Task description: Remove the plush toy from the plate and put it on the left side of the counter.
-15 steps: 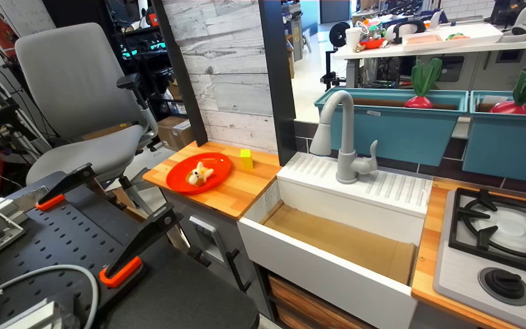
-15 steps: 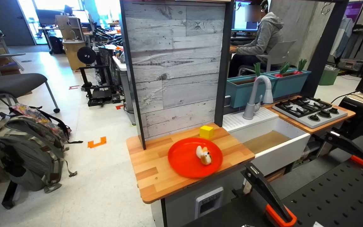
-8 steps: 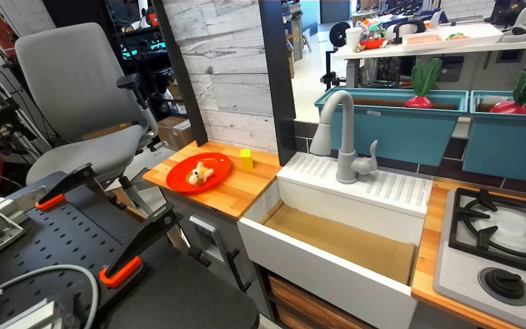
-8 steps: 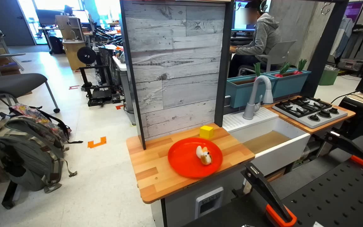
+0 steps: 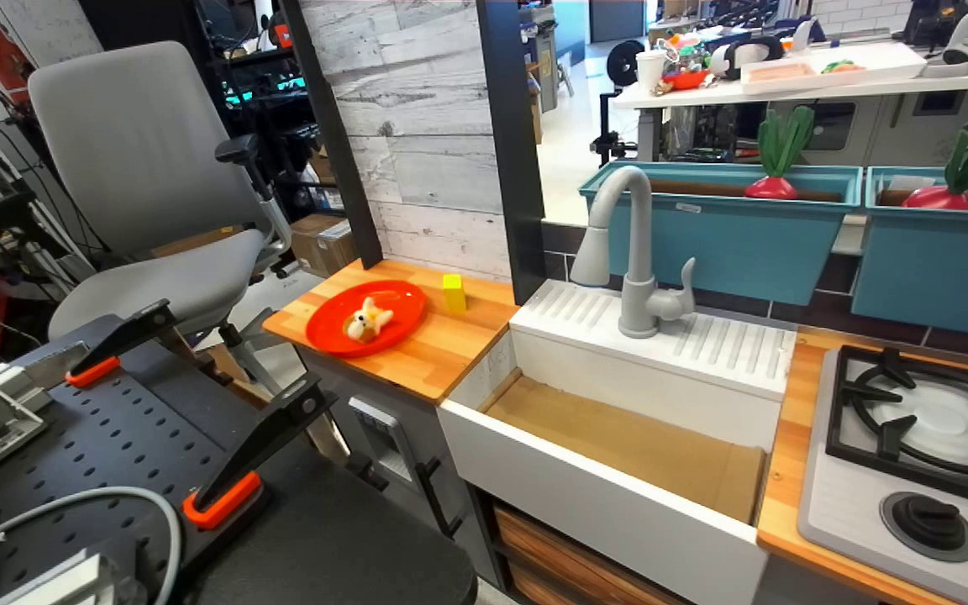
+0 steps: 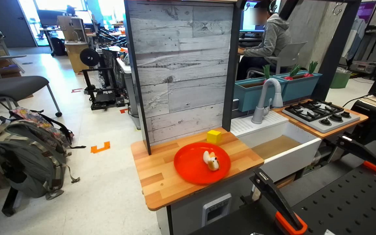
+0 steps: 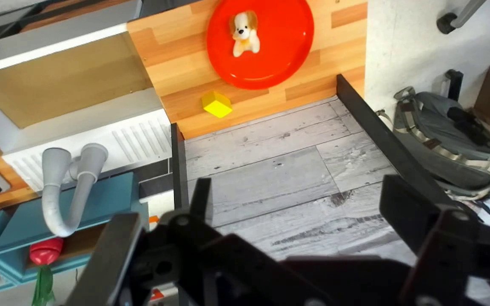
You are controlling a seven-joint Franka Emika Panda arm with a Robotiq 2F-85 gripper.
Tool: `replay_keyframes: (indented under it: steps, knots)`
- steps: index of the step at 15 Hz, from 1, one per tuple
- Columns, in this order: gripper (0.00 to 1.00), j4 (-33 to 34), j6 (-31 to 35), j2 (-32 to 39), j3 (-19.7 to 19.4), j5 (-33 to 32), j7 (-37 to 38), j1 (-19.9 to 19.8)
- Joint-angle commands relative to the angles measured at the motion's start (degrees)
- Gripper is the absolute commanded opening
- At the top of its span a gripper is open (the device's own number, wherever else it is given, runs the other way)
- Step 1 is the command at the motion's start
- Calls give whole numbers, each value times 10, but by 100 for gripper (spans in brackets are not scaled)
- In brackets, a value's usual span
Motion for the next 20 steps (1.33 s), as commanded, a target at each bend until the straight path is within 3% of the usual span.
replay_keyframes:
  steps: [1, 6, 9, 10, 14, 16, 20]
  knots:
    - [100, 42, 76, 150, -34, 70, -45, 27]
    - [100, 148, 49, 338, -16, 152, -87, 1]
    - [100, 219, 44, 438, -28, 109, -45, -2]
    - [100, 159, 57, 373, -16, 117, -56, -5]
    - [100, 175, 59, 400, -15, 115, -55, -7]
    - [100, 164, 86, 405, -54, 66, -10, 31]
    - [100, 190, 79, 458, -63, 27, 18, 41]
